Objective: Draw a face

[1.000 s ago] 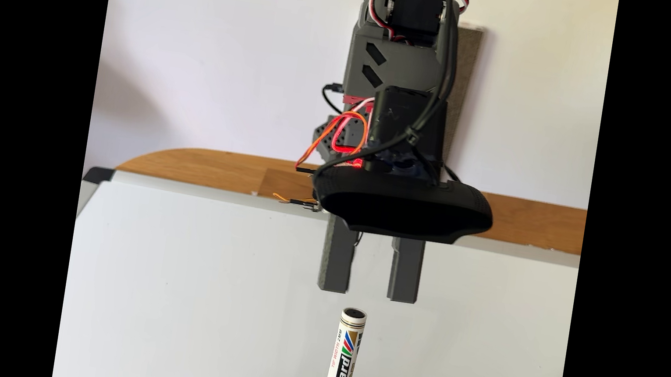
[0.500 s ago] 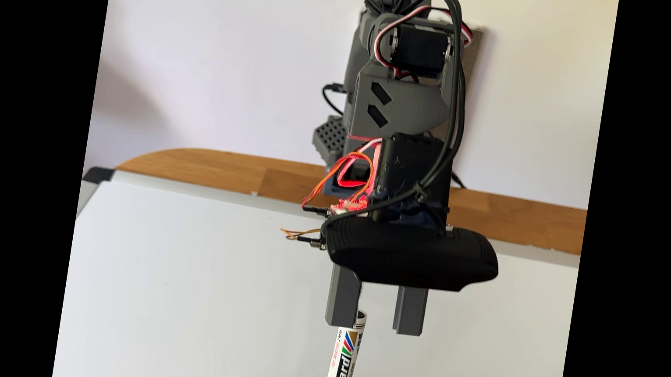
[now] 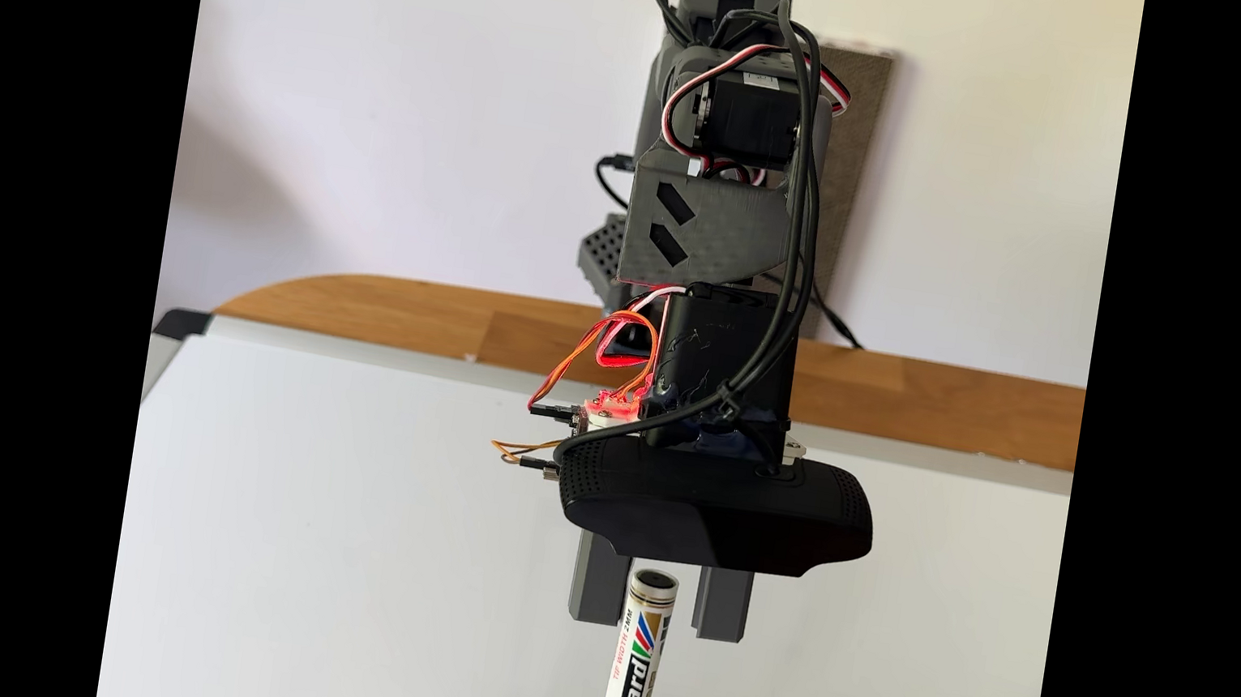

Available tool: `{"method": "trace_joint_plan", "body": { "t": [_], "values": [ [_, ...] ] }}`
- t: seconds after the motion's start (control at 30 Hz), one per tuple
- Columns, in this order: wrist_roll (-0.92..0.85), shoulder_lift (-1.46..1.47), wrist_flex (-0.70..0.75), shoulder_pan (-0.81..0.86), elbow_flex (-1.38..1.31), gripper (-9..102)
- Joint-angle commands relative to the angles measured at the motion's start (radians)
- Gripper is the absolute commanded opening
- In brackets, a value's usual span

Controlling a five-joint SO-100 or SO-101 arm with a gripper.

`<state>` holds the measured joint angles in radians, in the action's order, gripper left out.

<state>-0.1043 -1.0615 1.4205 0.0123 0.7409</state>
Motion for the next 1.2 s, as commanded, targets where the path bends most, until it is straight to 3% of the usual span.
{"method": "trace_joint_plan", "body": {
  "t": [0.0, 0.63, 1.17],
  "values": [
    [-0.009, -0.029, 0.012, 0.015, -0.067, 100],
    [-0.009, -0.023, 0.083, 0.008, -0.066, 100],
    [-0.011, 0.000, 0.061, 0.008, -0.081, 100]
  ]
}}
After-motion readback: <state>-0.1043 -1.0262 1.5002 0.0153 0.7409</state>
